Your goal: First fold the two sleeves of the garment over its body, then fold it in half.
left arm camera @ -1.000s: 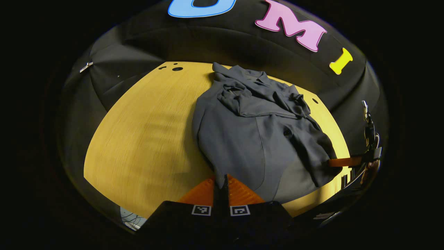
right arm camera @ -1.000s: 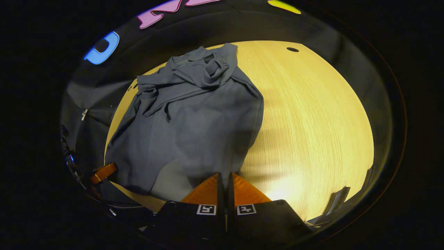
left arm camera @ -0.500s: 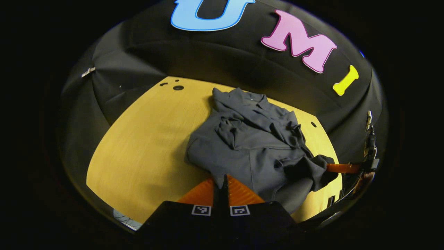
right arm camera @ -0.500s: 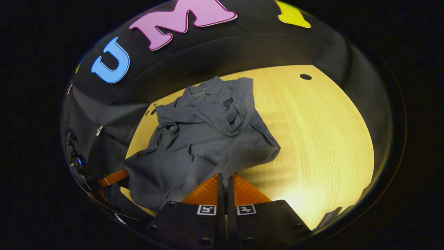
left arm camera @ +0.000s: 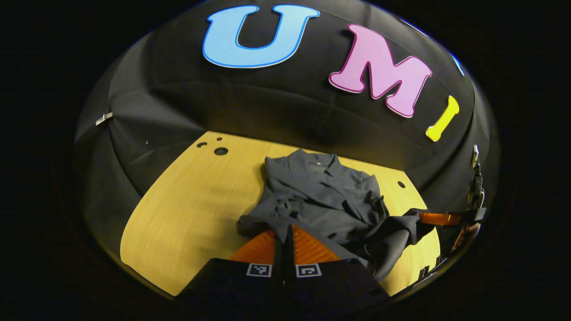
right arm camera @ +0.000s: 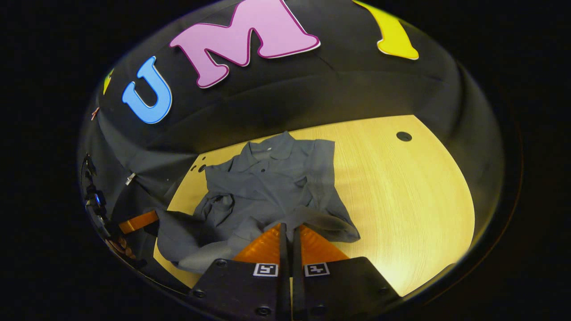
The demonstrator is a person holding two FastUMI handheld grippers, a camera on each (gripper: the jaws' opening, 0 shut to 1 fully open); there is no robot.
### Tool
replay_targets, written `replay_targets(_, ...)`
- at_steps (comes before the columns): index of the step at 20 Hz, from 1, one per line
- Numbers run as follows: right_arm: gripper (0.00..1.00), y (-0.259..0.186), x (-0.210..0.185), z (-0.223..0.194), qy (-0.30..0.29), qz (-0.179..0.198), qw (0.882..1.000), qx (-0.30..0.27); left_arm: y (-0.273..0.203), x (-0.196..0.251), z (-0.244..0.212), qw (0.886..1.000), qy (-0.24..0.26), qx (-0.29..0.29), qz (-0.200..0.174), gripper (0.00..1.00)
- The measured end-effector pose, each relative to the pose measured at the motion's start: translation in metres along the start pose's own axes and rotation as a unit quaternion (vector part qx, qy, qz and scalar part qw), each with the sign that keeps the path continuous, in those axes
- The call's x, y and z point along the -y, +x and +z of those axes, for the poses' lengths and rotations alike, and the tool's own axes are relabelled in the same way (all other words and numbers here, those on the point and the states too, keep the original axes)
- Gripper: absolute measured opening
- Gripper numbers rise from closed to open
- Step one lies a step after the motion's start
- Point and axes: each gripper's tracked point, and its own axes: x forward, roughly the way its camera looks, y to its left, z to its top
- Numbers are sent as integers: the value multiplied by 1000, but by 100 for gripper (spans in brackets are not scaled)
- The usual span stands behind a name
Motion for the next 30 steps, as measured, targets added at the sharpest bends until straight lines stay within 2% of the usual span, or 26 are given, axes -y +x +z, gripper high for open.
replay_targets(10, 7, 48, 1, 83, -32, 5, 998, 57, 62, 15, 76, 997, 39, 56, -18, 5)
replay_targets(18, 7, 111, 10, 129, -30, -3, 996, 88, 135, -6, 115, 998, -9, 67, -9, 5)
replay_targets(24, 7, 164, 26, 147, -51, -13, 994, 97, 205, -35, 107, 998, -30, 59, 14, 5)
replay_targets(28, 7, 201, 36, 151, -47, -19, 994, 97, 239, -52, 108, 994, -94, 59, 22, 6)
replay_targets(30, 6, 213, 43, 149, -43, -22, 994, 95, 248, -57, 102, 993, -100, 51, 29, 10)
